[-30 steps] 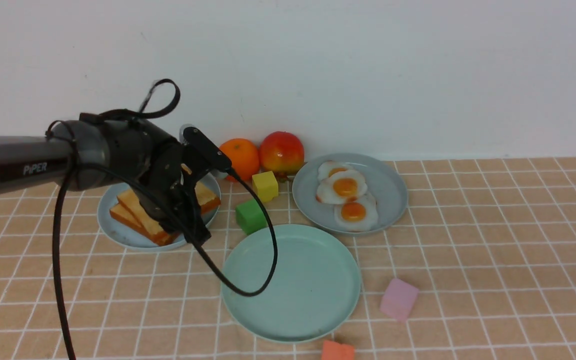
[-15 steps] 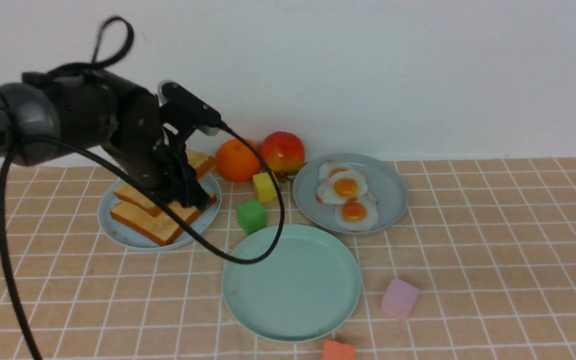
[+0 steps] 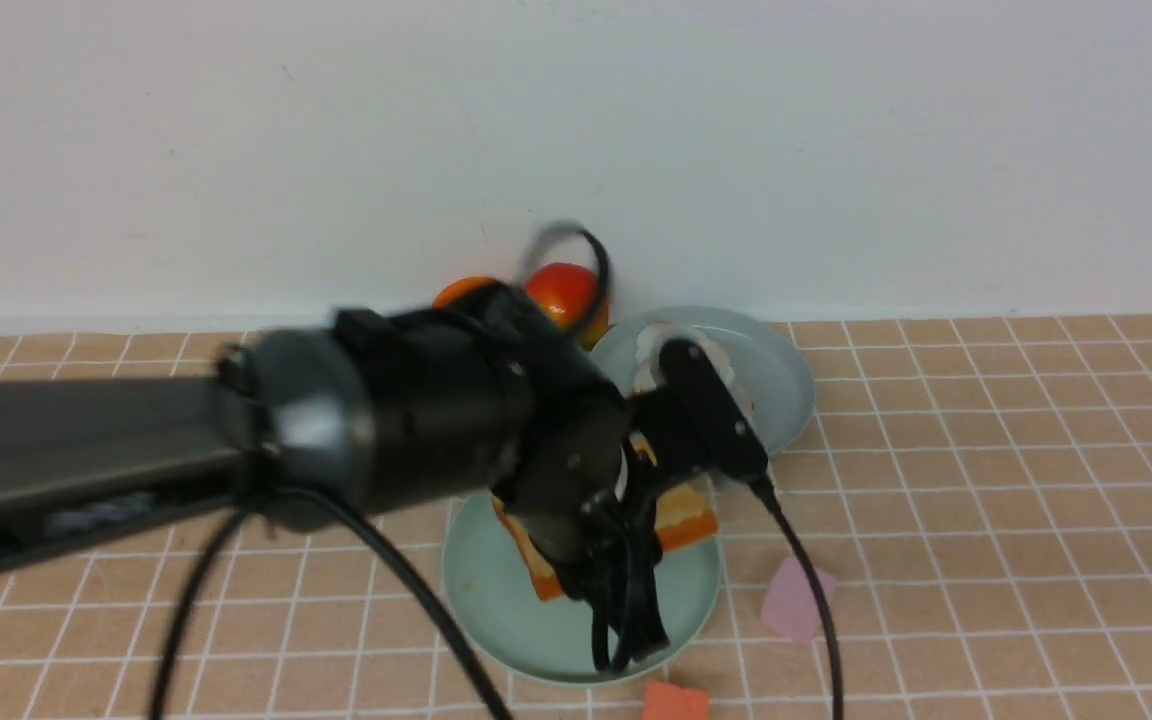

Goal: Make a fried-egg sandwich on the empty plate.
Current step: Use the left arm to put a slice of bread into the empty plate in the middle, then use the right arm to grab a fried egg, then use the right arm to place the fried egg on the slice of bread in the middle

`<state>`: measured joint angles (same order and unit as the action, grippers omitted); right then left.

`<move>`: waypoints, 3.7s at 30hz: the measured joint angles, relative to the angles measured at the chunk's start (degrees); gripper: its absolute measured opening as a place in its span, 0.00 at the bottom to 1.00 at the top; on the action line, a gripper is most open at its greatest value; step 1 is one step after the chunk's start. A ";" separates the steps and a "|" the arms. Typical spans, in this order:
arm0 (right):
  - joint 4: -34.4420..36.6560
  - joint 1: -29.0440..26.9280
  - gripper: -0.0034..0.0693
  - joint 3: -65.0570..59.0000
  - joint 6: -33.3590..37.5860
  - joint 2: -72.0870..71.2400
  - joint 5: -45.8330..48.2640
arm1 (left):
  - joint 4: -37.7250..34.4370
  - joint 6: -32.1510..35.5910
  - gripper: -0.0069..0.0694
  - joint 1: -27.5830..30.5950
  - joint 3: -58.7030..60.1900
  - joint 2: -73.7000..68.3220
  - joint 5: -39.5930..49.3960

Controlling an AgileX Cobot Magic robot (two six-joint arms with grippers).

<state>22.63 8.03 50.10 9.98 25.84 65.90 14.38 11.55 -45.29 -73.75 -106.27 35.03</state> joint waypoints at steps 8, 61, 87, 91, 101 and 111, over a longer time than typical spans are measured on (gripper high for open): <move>0.15 0.00 0.13 0.00 0.00 -0.74 1.68 | 0.97 -0.75 0.32 0.00 0.00 -4.75 -0.34; 28.09 0.00 0.72 49.79 17.94 101.32 -27.86 | 6.57 -47.65 0.07 -1.62 40.64 83.96 -7.13; 37.77 0.00 0.59 58.20 18.99 112.96 -30.85 | 6.03 -47.65 0.07 -1.62 40.69 83.69 -7.90; 38.16 0.00 0.40 58.20 19.44 113.28 -30.89 | 5.98 -47.65 0.07 -1.62 40.69 83.69 -7.90; 42.13 0.00 0.17 58.04 19.46 111.73 -28.88 | 6.03 -47.65 0.07 -1.62 40.69 83.69 -6.20; 34.65 -0.71 0.15 55.24 19.46 99.65 -18.36 | 6.16 -47.65 0.08 -1.62 40.69 83.69 0.68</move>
<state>57.29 7.33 105.35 29.45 125.49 47.54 20.54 -36.10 -46.91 -33.06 -22.58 35.72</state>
